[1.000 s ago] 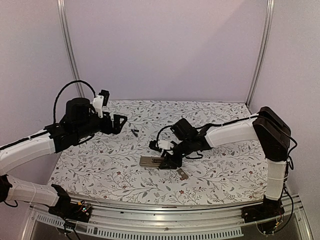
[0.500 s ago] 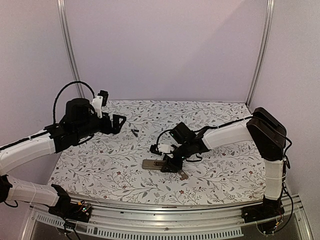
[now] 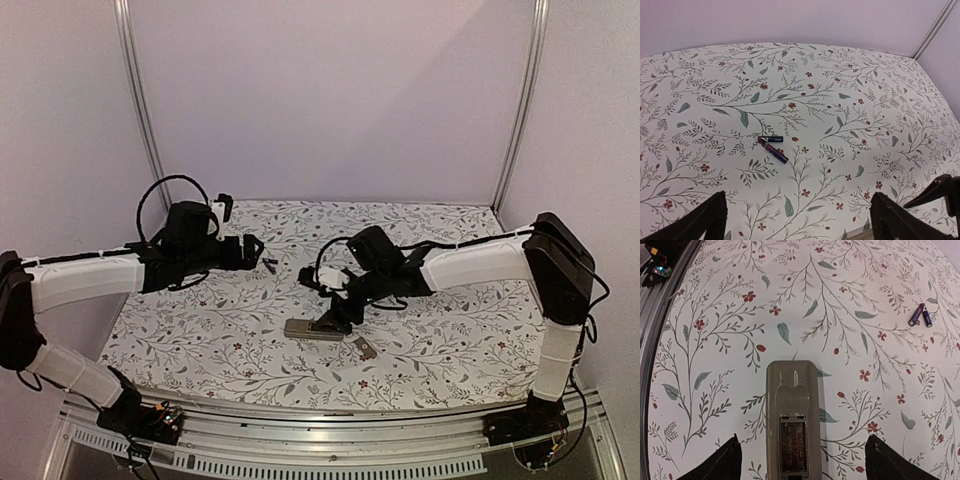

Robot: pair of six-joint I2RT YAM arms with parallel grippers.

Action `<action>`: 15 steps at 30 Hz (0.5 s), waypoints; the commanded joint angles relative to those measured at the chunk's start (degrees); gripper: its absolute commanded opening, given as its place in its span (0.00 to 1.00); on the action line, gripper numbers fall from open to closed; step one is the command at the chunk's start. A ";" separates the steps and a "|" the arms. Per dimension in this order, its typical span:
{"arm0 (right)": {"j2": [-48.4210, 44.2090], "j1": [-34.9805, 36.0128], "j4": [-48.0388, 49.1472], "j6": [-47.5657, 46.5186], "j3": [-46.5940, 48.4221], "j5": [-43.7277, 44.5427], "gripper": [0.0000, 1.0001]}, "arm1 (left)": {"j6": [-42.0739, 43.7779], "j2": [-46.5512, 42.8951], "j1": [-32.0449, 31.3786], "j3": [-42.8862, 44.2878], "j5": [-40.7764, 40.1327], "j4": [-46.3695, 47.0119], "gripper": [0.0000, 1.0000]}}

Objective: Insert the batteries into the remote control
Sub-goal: Place the remote control without batteries at the center of the board, then pick up the battery from the center of the board.

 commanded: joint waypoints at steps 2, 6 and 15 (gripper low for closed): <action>-11.58 -5.80 13.73 10.88 -3.27 -1.20 0.82 | -7.51 8.42 2.73 4.77 0.11 4.70 0.98; -14.13 -8.85 14.50 26.26 -3.95 6.11 0.77 | -19.45 16.03 2.99 7.66 -4.51 4.88 0.74; -16.71 -8.84 15.28 30.38 -10.07 11.97 0.74 | -33.24 33.90 0.48 19.01 -9.95 1.13 0.77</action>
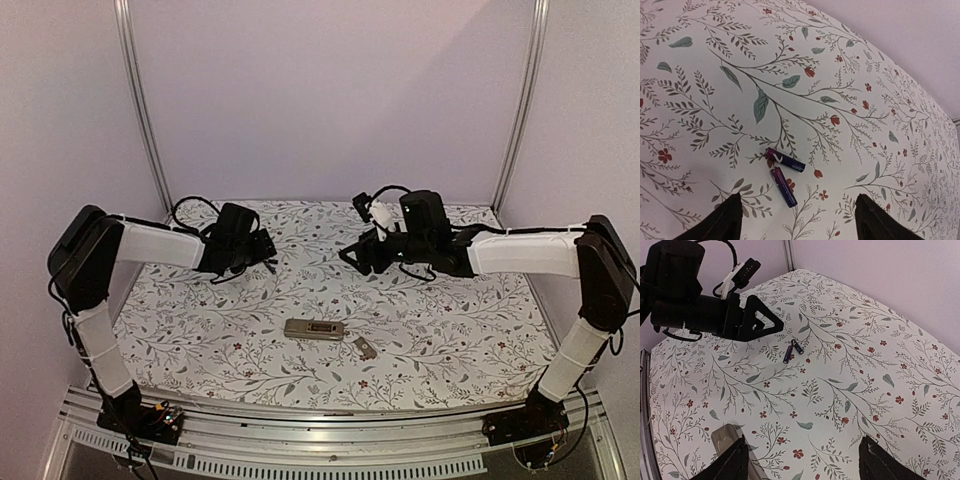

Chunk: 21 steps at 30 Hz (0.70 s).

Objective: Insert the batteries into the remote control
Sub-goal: Pick up the battery from the center of the board.

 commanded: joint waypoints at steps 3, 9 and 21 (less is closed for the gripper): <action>-2.72 0.58 0.15 3.61 -4.81 3.28 0.74 | -8.82 9.95 -1.09 8.70 -1.78 -5.28 0.77; -4.79 0.56 1.19 3.10 -7.29 3.11 0.74 | -10.69 14.10 -1.27 11.61 -2.97 -8.30 0.73; -6.35 0.57 3.18 2.68 -9.73 2.08 0.74 | -11.08 19.58 -2.20 16.78 -4.42 -16.13 0.62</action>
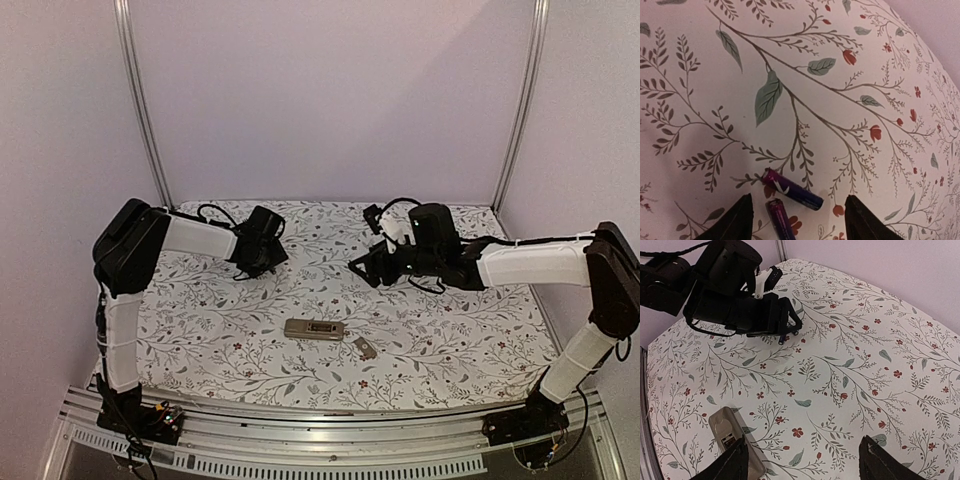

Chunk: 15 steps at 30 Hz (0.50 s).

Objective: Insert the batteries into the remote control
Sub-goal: Pick up the battery from the center of the board.

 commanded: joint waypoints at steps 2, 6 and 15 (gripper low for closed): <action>-3.01 0.23 1.83 -0.03 -2.13 0.12 0.74 | -1.75 -0.33 -1.30 -2.52 0.18 -5.04 0.60; -3.58 0.28 1.84 -0.65 -2.30 0.22 0.75 | -1.41 -2.27 -2.07 -5.02 -1.65 -4.97 0.60; -4.21 0.28 2.15 -0.62 -2.82 -0.20 0.75 | 0.87 2.41 -1.90 0.97 -3.37 -13.71 0.49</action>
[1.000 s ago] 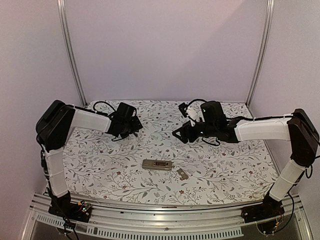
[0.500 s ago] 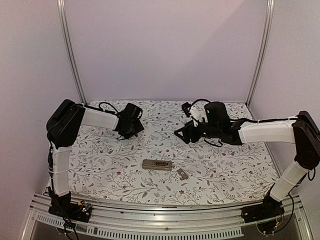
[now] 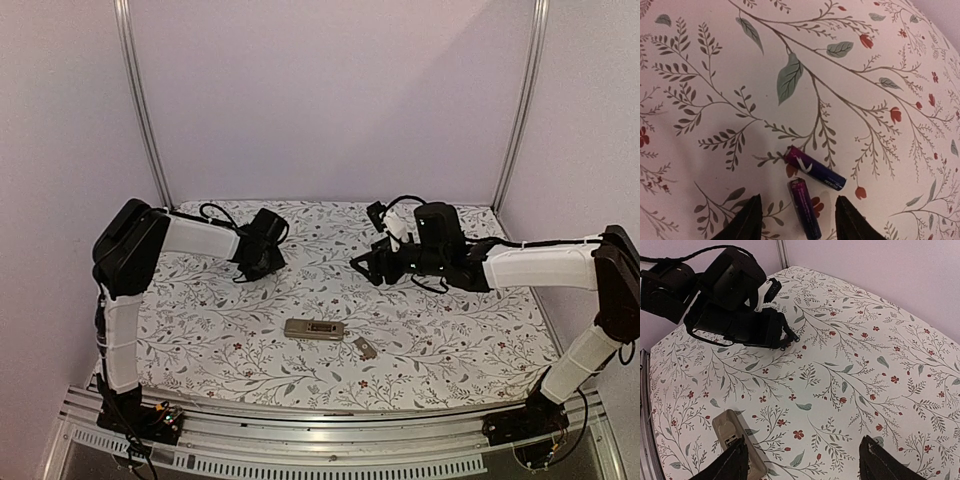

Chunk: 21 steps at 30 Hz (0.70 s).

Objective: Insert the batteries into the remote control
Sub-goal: Pick up the battery from the center of the board.

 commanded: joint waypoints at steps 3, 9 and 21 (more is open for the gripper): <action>-2.53 0.28 1.24 -0.38 -1.75 -0.04 0.75 | 0.74 4.36 -0.33 1.61 -1.51 -9.03 0.46; -3.85 0.23 1.76 -0.42 -2.91 0.50 0.75 | 1.18 5.49 -1.18 2.57 -1.80 -10.27 0.44; -6.39 0.28 1.85 -3.52 -4.07 1.68 0.76 | 1.85 4.31 -1.80 0.26 -1.35 -12.10 0.36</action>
